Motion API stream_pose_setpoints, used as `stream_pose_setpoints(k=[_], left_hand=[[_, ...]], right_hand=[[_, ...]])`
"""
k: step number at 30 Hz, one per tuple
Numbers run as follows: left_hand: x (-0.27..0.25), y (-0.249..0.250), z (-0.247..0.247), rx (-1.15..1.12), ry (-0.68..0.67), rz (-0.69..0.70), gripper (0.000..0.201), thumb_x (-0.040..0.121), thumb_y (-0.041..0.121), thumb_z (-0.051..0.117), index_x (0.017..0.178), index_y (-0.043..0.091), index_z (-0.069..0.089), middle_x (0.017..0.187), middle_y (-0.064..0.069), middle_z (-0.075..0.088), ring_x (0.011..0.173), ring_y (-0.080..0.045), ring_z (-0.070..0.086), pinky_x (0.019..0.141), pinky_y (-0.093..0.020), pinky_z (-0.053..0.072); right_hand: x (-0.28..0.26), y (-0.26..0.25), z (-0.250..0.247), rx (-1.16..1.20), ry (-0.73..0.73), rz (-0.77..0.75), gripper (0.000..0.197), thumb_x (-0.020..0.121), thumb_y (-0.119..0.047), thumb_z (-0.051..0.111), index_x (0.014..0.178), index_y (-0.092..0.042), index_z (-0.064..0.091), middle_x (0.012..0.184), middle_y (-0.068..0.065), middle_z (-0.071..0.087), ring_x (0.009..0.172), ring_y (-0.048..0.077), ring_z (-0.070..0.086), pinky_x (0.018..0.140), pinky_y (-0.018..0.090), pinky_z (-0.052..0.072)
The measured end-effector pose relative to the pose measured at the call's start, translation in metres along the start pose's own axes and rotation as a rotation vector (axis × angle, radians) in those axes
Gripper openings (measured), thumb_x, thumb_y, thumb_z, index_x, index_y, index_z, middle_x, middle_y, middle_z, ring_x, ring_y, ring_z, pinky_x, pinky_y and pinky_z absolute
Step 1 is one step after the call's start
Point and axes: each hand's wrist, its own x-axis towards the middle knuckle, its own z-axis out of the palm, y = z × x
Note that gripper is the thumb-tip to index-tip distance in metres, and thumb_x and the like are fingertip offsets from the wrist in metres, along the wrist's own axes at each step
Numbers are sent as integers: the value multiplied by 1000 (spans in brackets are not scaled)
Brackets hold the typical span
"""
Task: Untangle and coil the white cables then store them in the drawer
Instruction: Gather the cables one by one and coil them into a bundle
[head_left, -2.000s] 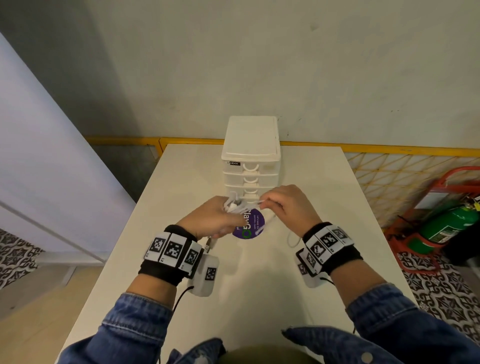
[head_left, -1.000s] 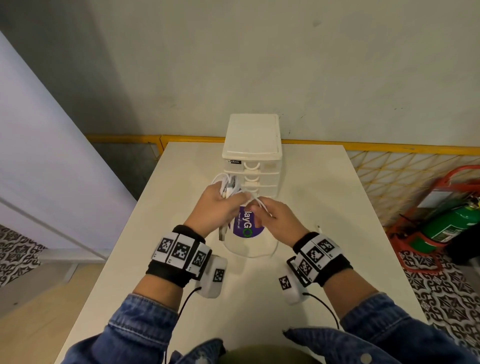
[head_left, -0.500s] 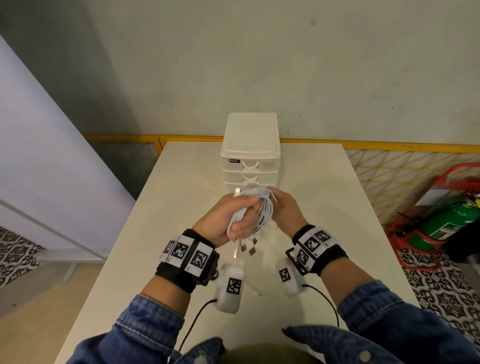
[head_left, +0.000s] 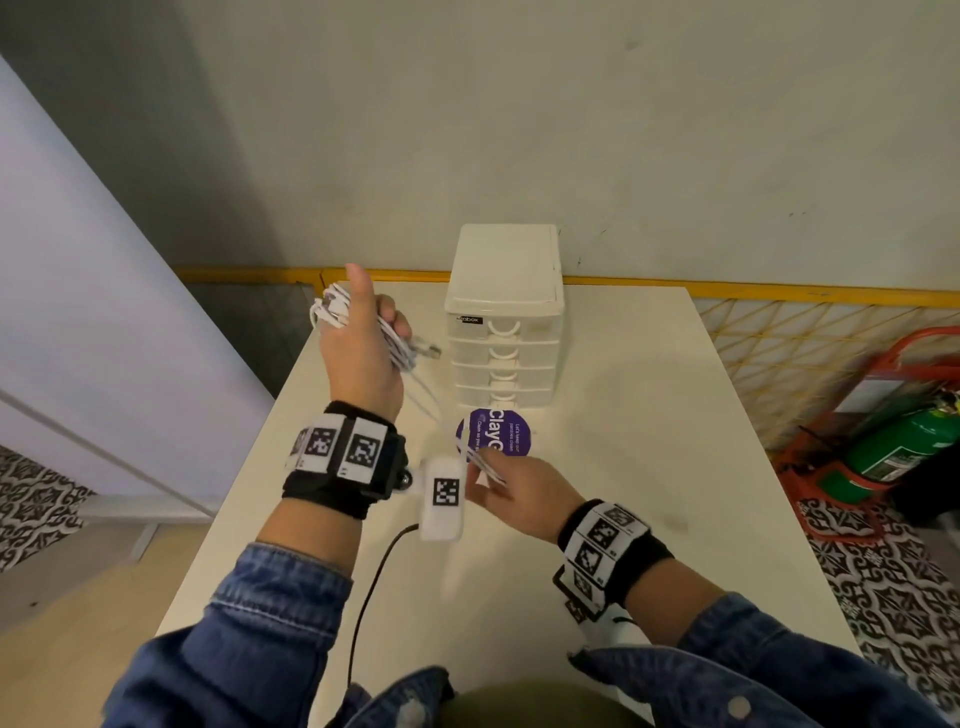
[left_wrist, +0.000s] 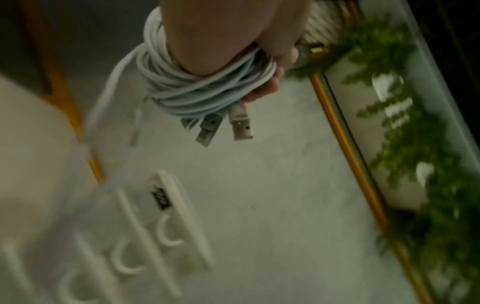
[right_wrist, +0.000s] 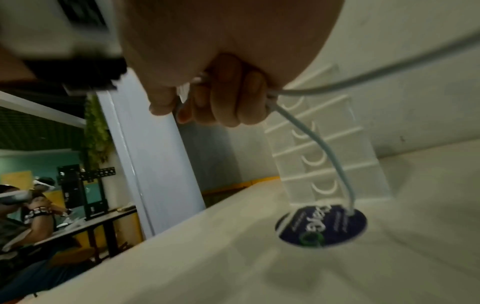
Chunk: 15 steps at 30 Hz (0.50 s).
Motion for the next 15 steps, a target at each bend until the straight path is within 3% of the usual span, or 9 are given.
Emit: stream_pose_setpoints(k=[3,6,9,12,14,15], left_hand=[[-5,-13,-12,372,-5,103,20,91,28,57,75,20,50,55,3,54,47,-12,49,48,-27,44],[-8,-30,-25,622,-176,165,23,89,24,60,70,15,54,52,-4,53,43,-19,48,46,-28,43],[-15,-44,-29,840,-371,60,38,89,31,61,58,10,53,43,0,52,38,-16,47,41,-24,40],[-28,-45,-28,897,-569,-98,57,92,52,42,51,14,50,39,1,48,37,-16,44,43,-21,38],[-33,-47,-29,854,-694,-282,77,85,70,26,53,5,51,39,-4,45,33,-18,40,41,-20,35],[-36,-49,-29,814,-758,-352,86,82,75,25,60,-4,51,39,-6,43,32,-17,37,40,-21,33]], right_hand=[[4,-14,-12,-27,113,-141,35,87,-51,41,85,-19,55,63,-2,56,57,13,50,57,27,42],[11,-26,-28,61,210,-194,33,90,-40,45,76,-13,58,59,0,53,56,12,47,57,25,40],[17,-36,-41,108,265,-231,23,89,-36,50,81,-19,64,66,-3,62,61,11,54,61,31,46],[22,-35,-54,185,354,-136,10,81,-34,65,84,-29,57,62,-2,60,58,15,54,61,35,46],[25,-29,-64,230,370,-89,19,76,-29,71,84,-31,54,60,-4,56,58,16,53,62,35,45],[26,-28,-68,248,356,-88,17,76,-25,71,83,-31,57,63,-6,57,62,15,55,65,35,47]])
